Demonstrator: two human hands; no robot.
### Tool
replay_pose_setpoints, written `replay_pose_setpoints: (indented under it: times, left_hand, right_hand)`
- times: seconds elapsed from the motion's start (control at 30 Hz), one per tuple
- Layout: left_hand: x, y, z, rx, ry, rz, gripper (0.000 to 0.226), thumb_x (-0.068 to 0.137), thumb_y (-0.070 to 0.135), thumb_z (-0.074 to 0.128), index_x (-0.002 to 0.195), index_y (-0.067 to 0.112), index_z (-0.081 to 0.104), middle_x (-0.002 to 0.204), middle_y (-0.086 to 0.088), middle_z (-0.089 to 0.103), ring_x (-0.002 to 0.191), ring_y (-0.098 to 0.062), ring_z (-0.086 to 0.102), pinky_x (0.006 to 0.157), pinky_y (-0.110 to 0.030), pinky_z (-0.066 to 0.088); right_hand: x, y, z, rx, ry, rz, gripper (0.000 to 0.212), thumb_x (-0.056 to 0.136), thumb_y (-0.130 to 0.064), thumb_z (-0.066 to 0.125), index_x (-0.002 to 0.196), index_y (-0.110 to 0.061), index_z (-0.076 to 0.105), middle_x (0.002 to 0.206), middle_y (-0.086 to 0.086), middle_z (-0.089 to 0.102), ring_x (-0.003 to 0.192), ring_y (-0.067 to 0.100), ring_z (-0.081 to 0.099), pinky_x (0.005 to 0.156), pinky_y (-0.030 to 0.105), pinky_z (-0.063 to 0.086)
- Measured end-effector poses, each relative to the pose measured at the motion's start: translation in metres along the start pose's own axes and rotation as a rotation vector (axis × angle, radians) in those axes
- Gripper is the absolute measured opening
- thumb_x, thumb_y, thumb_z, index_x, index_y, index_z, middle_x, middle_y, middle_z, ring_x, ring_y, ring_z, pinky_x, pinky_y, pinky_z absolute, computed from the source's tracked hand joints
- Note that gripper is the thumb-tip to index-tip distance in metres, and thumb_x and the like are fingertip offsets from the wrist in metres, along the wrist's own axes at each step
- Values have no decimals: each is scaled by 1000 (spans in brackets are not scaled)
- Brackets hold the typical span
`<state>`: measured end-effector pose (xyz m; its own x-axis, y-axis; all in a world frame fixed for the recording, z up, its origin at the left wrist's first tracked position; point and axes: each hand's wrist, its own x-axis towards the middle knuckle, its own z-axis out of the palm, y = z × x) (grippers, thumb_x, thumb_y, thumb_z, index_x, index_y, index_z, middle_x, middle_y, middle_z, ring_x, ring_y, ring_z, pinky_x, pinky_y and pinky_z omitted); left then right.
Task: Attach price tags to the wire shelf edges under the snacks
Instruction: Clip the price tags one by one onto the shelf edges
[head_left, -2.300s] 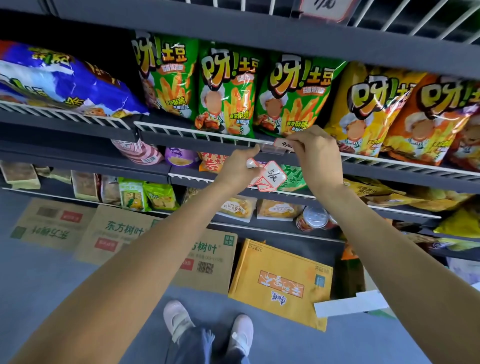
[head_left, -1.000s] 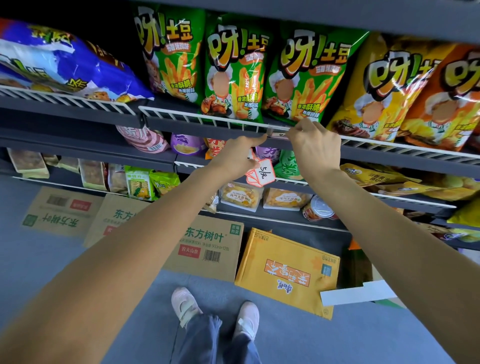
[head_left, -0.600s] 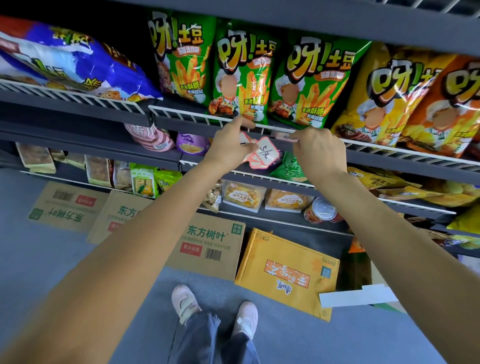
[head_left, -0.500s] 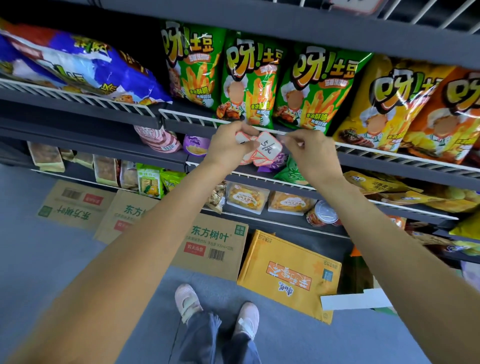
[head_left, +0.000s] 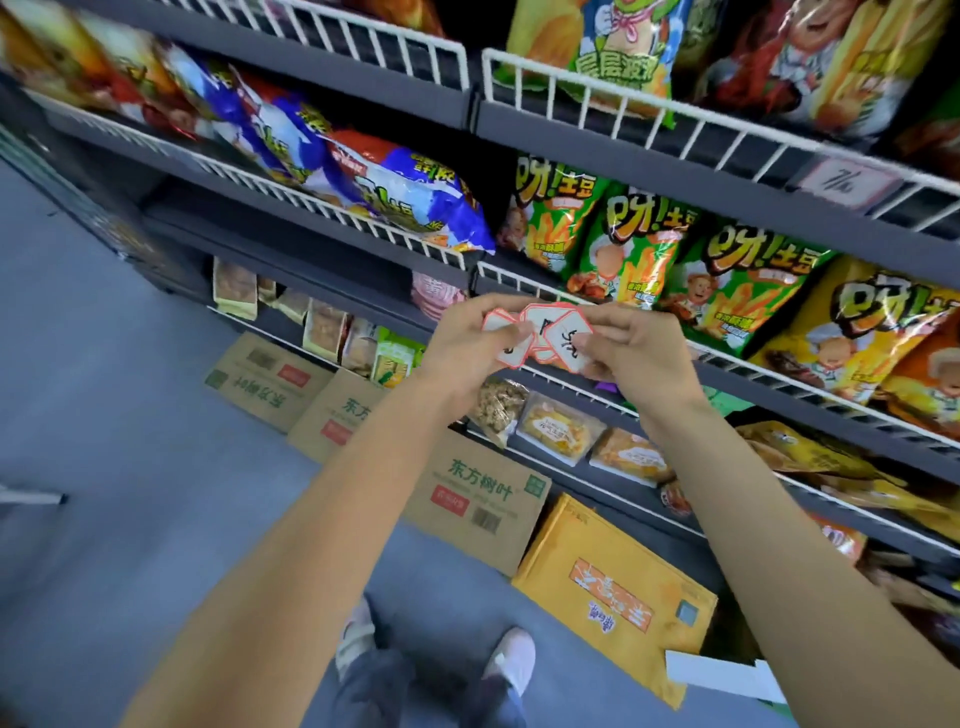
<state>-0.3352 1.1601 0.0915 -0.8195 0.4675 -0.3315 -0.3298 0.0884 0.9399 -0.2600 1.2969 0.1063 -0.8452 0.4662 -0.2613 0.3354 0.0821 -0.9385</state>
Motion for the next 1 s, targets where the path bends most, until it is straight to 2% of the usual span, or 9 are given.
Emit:
replay_pose_setpoints:
  times: [0.2,0.27,0.37,0.5,0.57,0.7,0.77,0.87,1.0]
  left_hand:
    - [-23,16,-71,-6,159,-34,20,87,-2,59,102,9,65,89,-9,65,74,-16,61,55,-16,52]
    - [-26,21,-99,53,203,-20,20,87,-1,61,102,10,66,95,-11,66,78,-19,62,58,-20,52]
    - [-31,31,-137,81,232,-12,18,86,-1,62,97,13,65,101,-13,66,88,-24,62,69,-33,54]
    - [-40,43,-181,44,190,-27,15,85,-1,63,94,11,65,105,-20,67,96,-33,65,88,-47,53]
    - [-42,51,-205,62,173,-9,15,83,1,66,87,16,66,103,-19,68,99,-36,65,90,-50,52]
    - [-44,76,-246,104,135,88,14,80,4,69,88,15,67,93,-10,68,86,-22,63,85,-40,51]
    - [-42,89,-261,107,128,134,13,81,6,70,92,12,67,89,-9,69,79,-17,63,77,-33,53]
    - [-38,107,-277,41,107,152,10,84,7,66,94,7,68,82,-9,69,66,-10,64,63,-21,53]
    - [-27,134,-285,-11,116,153,6,88,12,63,88,13,70,91,-16,70,84,-24,65,80,-37,55]
  right_hand:
    - [-14,-24,64,-110,118,-95,35,91,-2,54,116,-26,60,89,4,70,56,12,62,50,22,52]
    - [-16,-33,89,-199,157,-207,40,91,-3,52,114,-34,61,90,-1,71,54,10,62,53,25,53]
    - [-17,-51,128,-351,136,-308,36,89,2,47,93,-23,73,89,-7,70,60,7,62,58,24,53]
    - [-20,-78,180,-369,118,-225,25,87,-7,49,80,-14,72,76,-2,68,62,25,65,59,30,54]
    - [-22,-91,203,-325,82,-179,18,88,-17,57,83,-8,72,76,5,69,60,21,65,56,29,55]
    - [-24,-117,240,-216,17,-176,8,83,-18,70,81,-11,68,67,-7,59,45,-1,55,50,25,56]
    - [-23,-131,253,-164,4,-168,11,85,-14,67,74,-15,65,67,1,59,45,2,56,55,32,59]
    - [-21,-155,268,-116,-4,-188,8,88,-9,62,83,-9,67,74,11,62,52,13,57,58,32,59]
    - [-12,-186,276,-47,-3,-201,12,91,-4,56,93,-8,68,82,13,66,68,17,62,57,22,58]
